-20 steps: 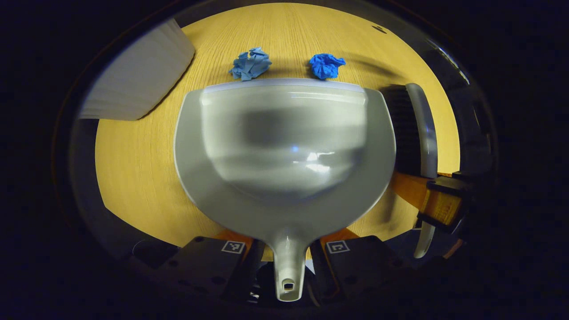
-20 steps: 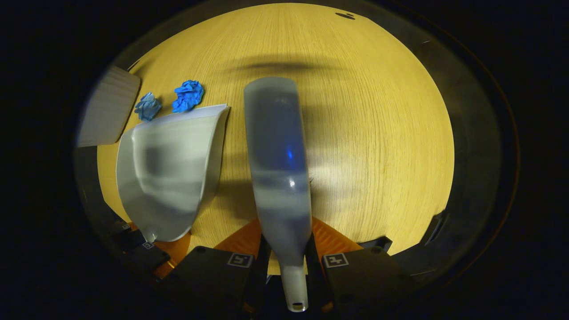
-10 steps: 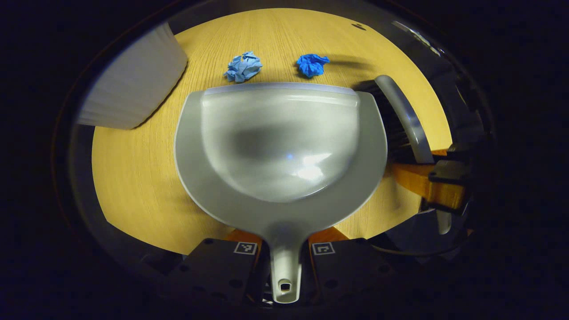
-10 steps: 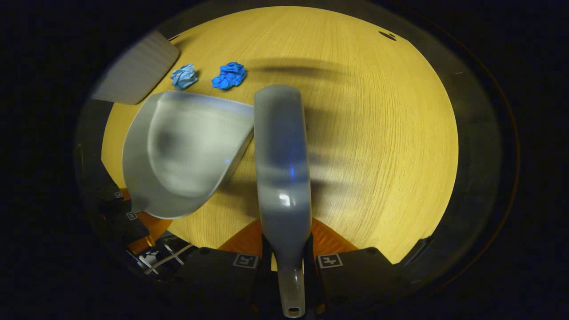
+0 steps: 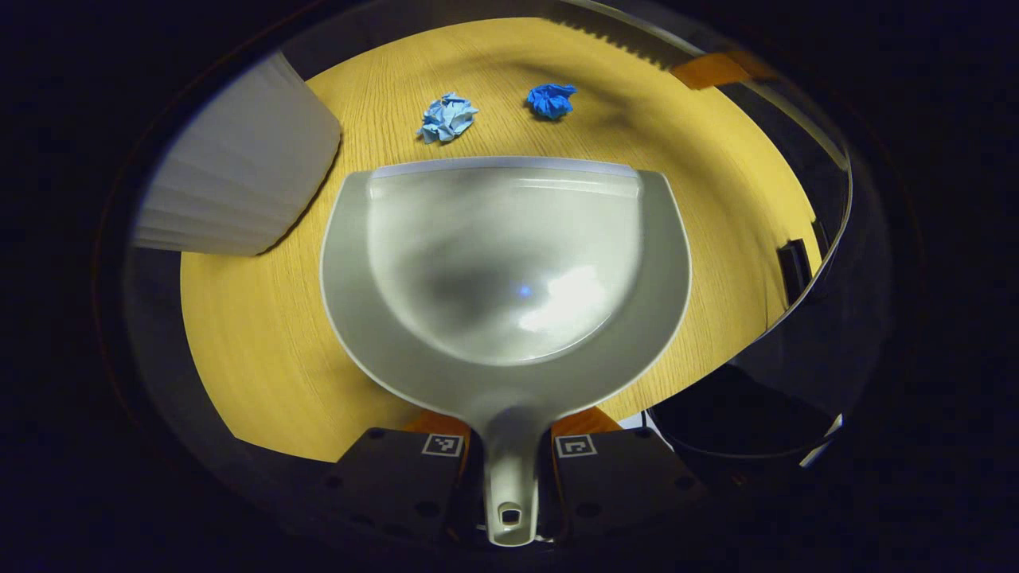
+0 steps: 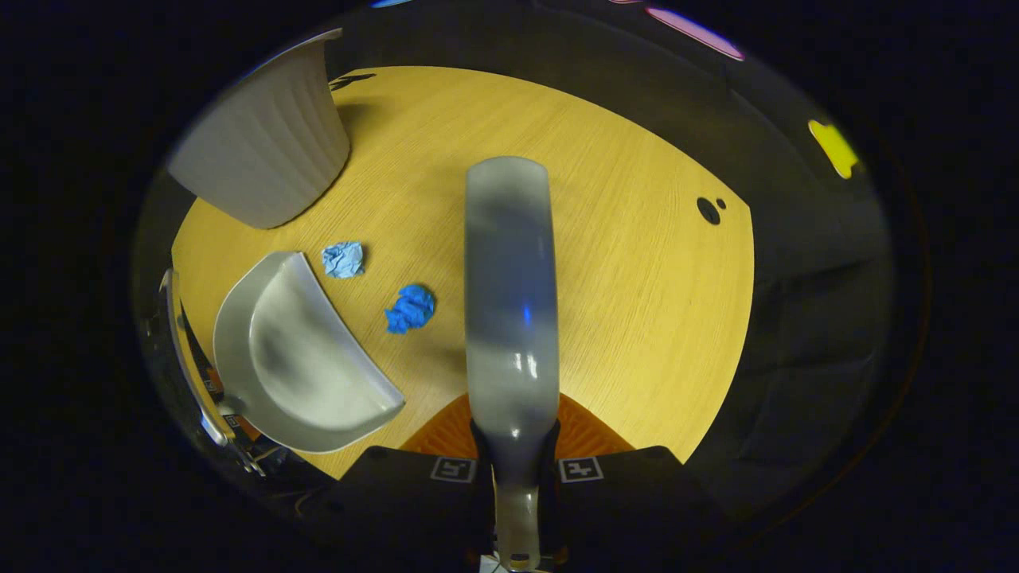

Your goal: Pick up the small broom and dustpan from the desktop, sweep the trash into the dustpan with the broom, and then empty the trash into the garbage bin.

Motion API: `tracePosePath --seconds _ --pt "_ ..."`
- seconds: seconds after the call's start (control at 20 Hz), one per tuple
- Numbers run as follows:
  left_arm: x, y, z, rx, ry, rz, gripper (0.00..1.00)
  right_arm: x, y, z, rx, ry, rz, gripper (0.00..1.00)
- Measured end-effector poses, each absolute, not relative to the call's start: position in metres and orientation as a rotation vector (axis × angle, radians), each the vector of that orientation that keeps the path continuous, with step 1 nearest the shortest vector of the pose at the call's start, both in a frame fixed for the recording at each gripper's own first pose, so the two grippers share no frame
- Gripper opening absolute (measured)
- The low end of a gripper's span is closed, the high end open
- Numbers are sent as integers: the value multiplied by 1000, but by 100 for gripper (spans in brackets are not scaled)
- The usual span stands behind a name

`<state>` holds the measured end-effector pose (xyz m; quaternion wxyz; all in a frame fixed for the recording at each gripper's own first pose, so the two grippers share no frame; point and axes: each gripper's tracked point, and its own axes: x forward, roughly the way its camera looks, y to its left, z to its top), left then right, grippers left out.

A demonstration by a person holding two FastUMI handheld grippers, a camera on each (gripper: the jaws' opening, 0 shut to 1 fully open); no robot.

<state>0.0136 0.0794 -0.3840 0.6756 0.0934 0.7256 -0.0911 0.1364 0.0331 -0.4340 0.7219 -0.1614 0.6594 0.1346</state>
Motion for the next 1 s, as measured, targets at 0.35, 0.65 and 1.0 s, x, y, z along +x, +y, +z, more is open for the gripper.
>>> tracePosePath --seconds 0.35,0.65,1.0 --pt "5 85 -389 206 1630 -245 26 155 48 -479 -510 1502 367 23" --pt "3 85 -388 223 1635 -263 26 144 76 -498 -610 1577 503 24" --pt "2 85 -386 240 1659 -268 26 107 116 -495 -680 1652 800 23"
